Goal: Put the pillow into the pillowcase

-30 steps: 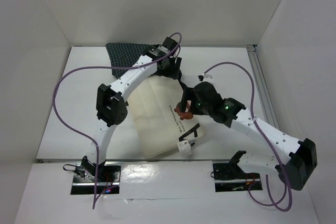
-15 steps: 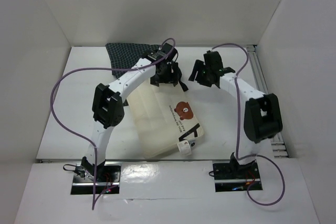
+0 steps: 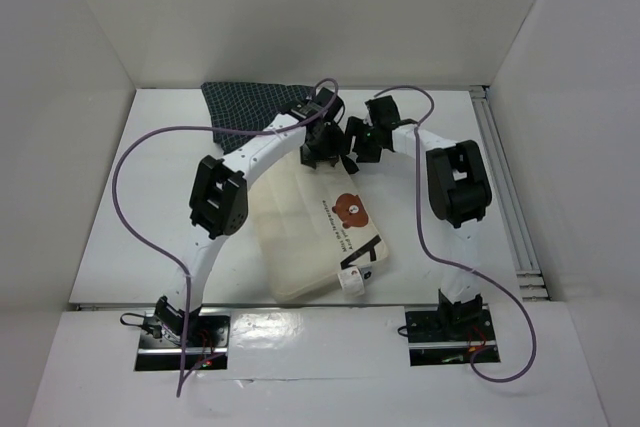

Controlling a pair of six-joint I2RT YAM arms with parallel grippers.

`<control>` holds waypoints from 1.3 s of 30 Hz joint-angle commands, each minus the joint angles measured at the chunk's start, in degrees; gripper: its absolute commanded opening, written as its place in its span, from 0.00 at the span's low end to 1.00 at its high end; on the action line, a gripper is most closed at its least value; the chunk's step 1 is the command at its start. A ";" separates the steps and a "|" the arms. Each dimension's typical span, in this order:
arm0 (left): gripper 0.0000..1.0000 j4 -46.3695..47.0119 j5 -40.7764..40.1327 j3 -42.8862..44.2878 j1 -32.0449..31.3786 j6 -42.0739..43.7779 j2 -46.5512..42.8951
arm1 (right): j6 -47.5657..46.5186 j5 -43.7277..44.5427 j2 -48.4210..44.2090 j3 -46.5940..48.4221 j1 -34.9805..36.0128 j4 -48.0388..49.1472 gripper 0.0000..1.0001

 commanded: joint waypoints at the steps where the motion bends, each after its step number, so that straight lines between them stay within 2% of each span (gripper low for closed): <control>1: 0.57 1.62 0.99 -0.51 -0.26 -2.05 2.47 | -2.33 -2.10 1.86 4.77 1.56 1.34 0.73; 3: 0.12 1.62 1.60 -1.48 0.27 -2.05 2.47 | -2.85 -1.49 3.00 5.30 2.18 0.81 0.68; 4: 0.00 1.62 1.60 -2.35 0.88 -2.05 2.47 | -2.86 -0.96 3.79 5.83 2.79 0.81 0.64; 7: 0.00 1.62 1.35 -4.55 1.50 -2.58 0.37 | -2.86 -0.43 5.37 5.83 3.41 0.81 0.51; 8: 0.00 1.62 0.21 -4.56 1.50 -2.58 -0.16 | -2.86 -0.43 5.38 5.83 3.41 0.81 0.33; 10: 0.00 2.14 -1.12 -6.31 1.50 -2.58 -2.09 | -2.86 0.18 5.38 5.31 3.41 0.81 0.15; 11: 0.00 2.15 -2.25 -6.31 1.50 -3.10 -2.62 | -2.16 1.15 3.90 4.17 3.41 0.81 0.00; 15: 0.00 2.15 -4.28 -8.15 2.55 -3.72 -5.61 | -1.11 2.74 -1.28 -0.13 3.41 2.13 0.00; 22: 0.00 2.15 -8.94 -11.59 4.13 -6.18 -12.28 | -2.42 3.54 -22.17 -16.72 5.52 -0.15 0.00; 26: 0.00 2.15 -10.35 -12.12 4.13 -7.58 -13.69 | -2.95 0.55 -30.98 -25.51 9.20 -2.79 0.00; 29: 0.00 2.15 -11.67 -12.64 2.82 -9.08 -14.75 | -4.78 1.32 -33.46 -30.53 11.58 -4.03 0.00; 33: 0.00 1.62 -14.65 -13.17 1.59 -11.45 -15.90 | -6.64 1.95 -32.76 -28.98 11.59 -7.27 0.00; 39: 0.00 -0.22 -16.42 -9.93 1.58 -13.04 -16.42 | -7.96 3.62 -42.58 -29.49 17.46 -17.11 0.00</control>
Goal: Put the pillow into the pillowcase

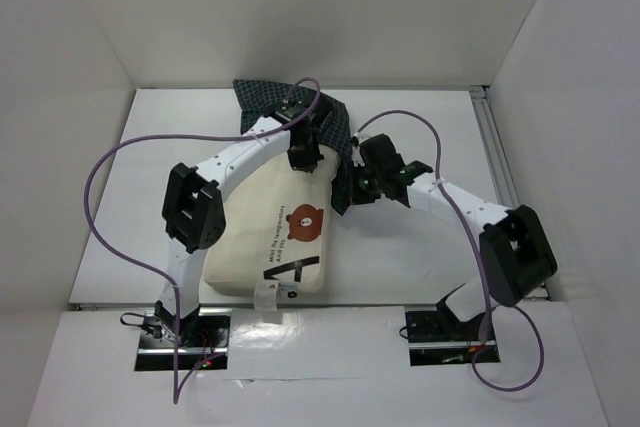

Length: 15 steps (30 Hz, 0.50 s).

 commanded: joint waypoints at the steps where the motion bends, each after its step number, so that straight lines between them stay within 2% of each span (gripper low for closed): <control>1: 0.00 2.23 -10.42 4.00 1.26 -2.40 -1.61 | -2.05 -1.17 -8.94 -0.99 4.16 -13.38 0.00; 7: 0.00 0.21 -13.15 10.42 -1.99 -6.26 4.37 | 0.23 -1.78 -11.42 -8.21 8.38 -13.65 0.00; 11: 0.00 0.20 -13.78 11.74 -5.16 -5.13 5.43 | 2.16 3.91 -12.90 -7.60 8.39 -17.42 0.00; 12: 0.00 0.98 -12.90 11.05 -5.94 -3.55 4.82 | 2.95 6.28 -14.13 -6.64 7.69 -18.65 0.08; 14: 0.08 0.99 -10.71 10.26 -5.95 -0.12 2.37 | 2.96 7.70 -15.80 -5.41 6.29 -21.81 0.37; 15: 0.21 0.99 -10.08 8.77 -6.47 1.19 1.05 | 3.56 9.45 -16.77 -4.53 6.28 -22.70 0.64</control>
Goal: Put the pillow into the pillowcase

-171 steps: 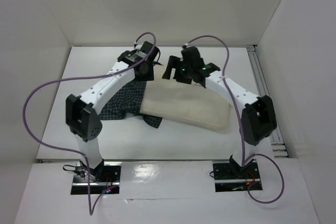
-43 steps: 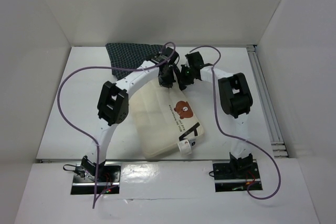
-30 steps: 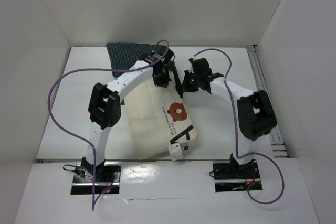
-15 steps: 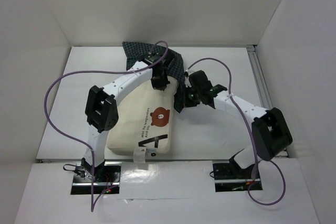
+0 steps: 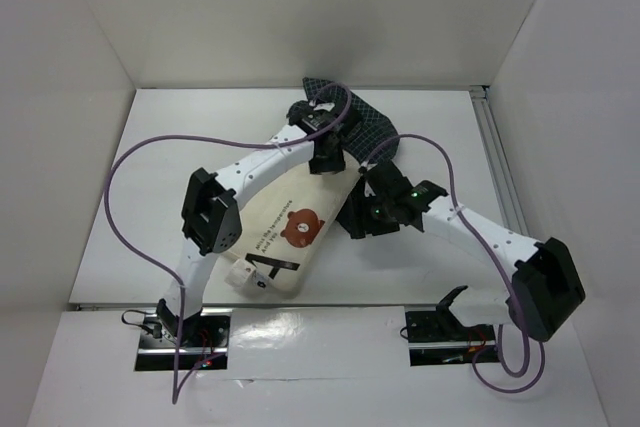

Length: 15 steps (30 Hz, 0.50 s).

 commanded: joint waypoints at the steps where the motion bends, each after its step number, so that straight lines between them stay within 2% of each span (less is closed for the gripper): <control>1: 0.62 5.08 -3.17 -0.77 0.95 6.02 -4.92 | 1.10 3.43 -6.52 4.91 -0.95 -10.53 0.69; 3: 0.82 3.60 -2.64 -1.47 0.95 9.03 -8.78 | 1.80 4.05 -7.15 7.29 -0.96 -11.06 0.78; 4: 0.90 2.89 -3.16 -2.52 0.95 9.83 -10.20 | 2.33 4.05 -7.15 10.00 -0.96 -11.76 0.81; 5: 0.93 2.18 -3.17 -3.32 2.00 10.88 -11.60 | 2.33 4.05 -7.15 11.08 -0.96 -11.77 0.85; 8: 0.85 1.56 -5.18 -9.90 6.91 9.76 -17.75 | 5.40 2.82 -4.96 13.01 1.40 -9.14 0.88; 9: 0.82 1.56 -5.89 -12.35 8.67 9.05 -19.16 | 6.19 2.82 -4.34 13.02 2.46 -5.13 0.88; 10: 0.72 3.30 -5.89 -17.16 12.51 9.04 -20.31 | 7.07 2.21 -3.47 13.02 3.60 -3.26 0.86; 12: 0.65 5.16 -6.42 -22.46 16.66 8.35 -22.77 | 8.48 1.32 0.57 14.42 7.12 0.34 0.80; 15: 0.60 10.41 -3.36 -31.34 25.54 9.30 -23.31 | 9.98 2.99 5.58 18.02 9.58 -0.16 0.75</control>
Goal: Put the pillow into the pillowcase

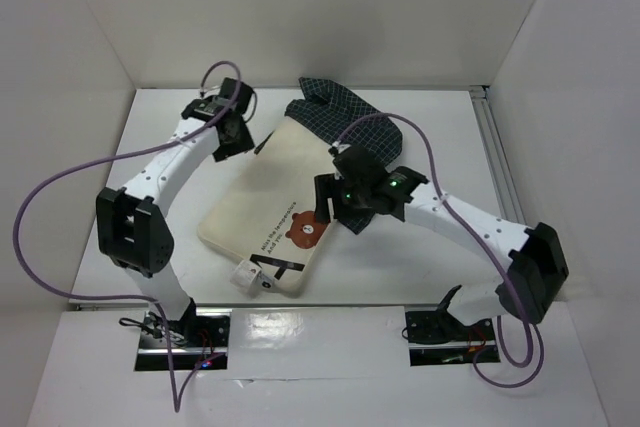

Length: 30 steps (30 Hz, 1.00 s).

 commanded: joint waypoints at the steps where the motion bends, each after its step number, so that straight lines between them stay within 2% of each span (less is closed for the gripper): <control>1: 0.60 4.99 2.83 -8.64 7.52 1.52 1.17 | 2.77 1.46 3.78 3.69 2.70 3.70 0.75; 4: 0.60 11.74 5.92 -16.03 10.87 3.19 0.65 | 2.77 4.10 3.08 4.31 2.18 2.13 0.75; 8: 0.56 13.00 13.03 -19.91 9.31 2.07 2.67 | 1.53 6.65 1.49 5.62 -1.15 -1.65 0.79; 10: 0.55 13.00 15.76 -22.45 4.31 -1.08 2.67 | -0.74 7.27 1.49 7.02 -3.69 -2.88 0.81; 12: 0.52 13.71 18.67 -24.74 -3.33 -4.87 -0.75 | -2.93 7.79 2.71 9.30 -5.46 -4.29 0.84; 13: 0.53 13.71 18.67 -25.27 -6.06 -10.63 -1.98 | -3.64 8.32 3.42 10.19 -7.03 -4.82 0.87; 16: 0.59 14.23 21.04 -25.80 -14.23 -17.43 -5.93 | -6.45 9.02 7.54 14.13 -10.46 -5.35 0.90; 17: 0.62 14.23 21.05 -25.80 -14.95 -17.45 -6.56 | -6.99 9.03 8.86 15.46 -11.00 -5.35 0.91; 19: 0.69 11.61 18.60 -24.75 -12.87 -17.45 -7.70 | -7.52 9.64 11.68 18.27 -11.61 -5.35 0.95; 22: 0.72 10.54 17.09 -24.75 -8.47 -13.95 -10.77 | -8.74 10.70 17.48 23.02 -11.10 -5.88 0.99; 25: 0.74 12.72 16.56 -25.88 -3.11 -9.56 -11.92 | -8.23 16.57 22.66 25.92 -8.11 -5.88 0.99; 29: 0.74 17.65 22.96 -27.99 1.64 -3.93 -11.31 | -7.43 20.36 28.81 27.16 -3.63 -3.94 0.99; 30: 0.74 18.62 24.02 -28.00 2.35 -2.09 -10.61 | -5.86 23.76 32.22 28.46 -2.49 -3.42 0.99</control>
